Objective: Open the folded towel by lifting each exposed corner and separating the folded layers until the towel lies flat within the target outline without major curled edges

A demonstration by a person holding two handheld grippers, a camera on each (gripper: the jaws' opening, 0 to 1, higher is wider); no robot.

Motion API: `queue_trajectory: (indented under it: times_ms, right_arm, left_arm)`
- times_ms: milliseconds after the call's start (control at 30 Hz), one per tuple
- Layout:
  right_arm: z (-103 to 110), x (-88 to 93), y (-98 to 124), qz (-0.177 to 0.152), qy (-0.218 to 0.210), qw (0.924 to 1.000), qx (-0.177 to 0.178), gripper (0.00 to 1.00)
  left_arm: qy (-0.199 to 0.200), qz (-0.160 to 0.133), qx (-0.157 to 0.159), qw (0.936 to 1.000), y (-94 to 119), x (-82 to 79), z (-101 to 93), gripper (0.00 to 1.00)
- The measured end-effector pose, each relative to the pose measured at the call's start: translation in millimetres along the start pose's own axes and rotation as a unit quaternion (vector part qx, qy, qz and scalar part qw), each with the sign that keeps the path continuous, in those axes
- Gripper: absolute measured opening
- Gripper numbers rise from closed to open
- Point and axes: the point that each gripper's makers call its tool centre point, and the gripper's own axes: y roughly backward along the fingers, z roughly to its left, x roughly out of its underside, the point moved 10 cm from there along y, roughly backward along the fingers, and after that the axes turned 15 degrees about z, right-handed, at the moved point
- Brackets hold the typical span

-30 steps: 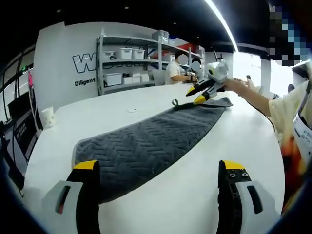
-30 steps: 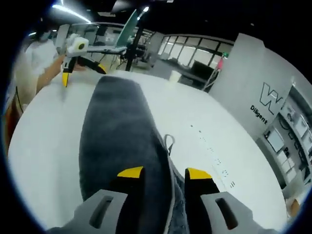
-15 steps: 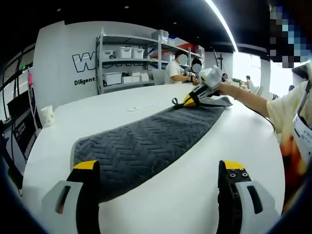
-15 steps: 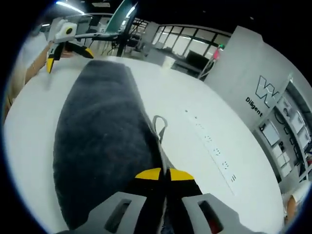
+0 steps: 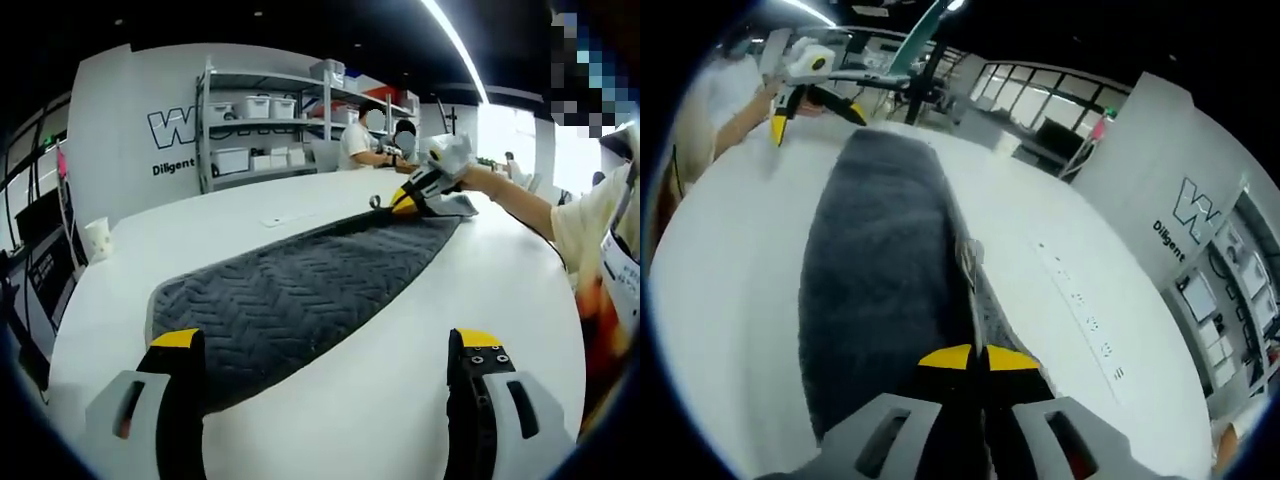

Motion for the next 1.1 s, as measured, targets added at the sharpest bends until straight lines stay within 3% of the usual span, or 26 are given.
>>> queue_trajectory:
  times_ms: [500,900,1100]
  right_arm:
    - [37,2.6,40,-0.017,0.039,0.9989,-0.021,0.0]
    - [66,11.0,61,-0.023,0.063,0.9959,-0.061,0.0]
    - [80,16.9,69,-0.028,0.066,0.9934,-0.089,0.0]
  left_arm:
    - [-0.003,-0.017,-0.01,0.9998,15,-4.4,-3.7,1.0]
    - [0.002,-0.044,-0.018,0.9989,35,-6.2,-4.5,1.0]
    - [0.006,-0.038,-0.024,0.999,35,-2.2,-4.2,1.0]
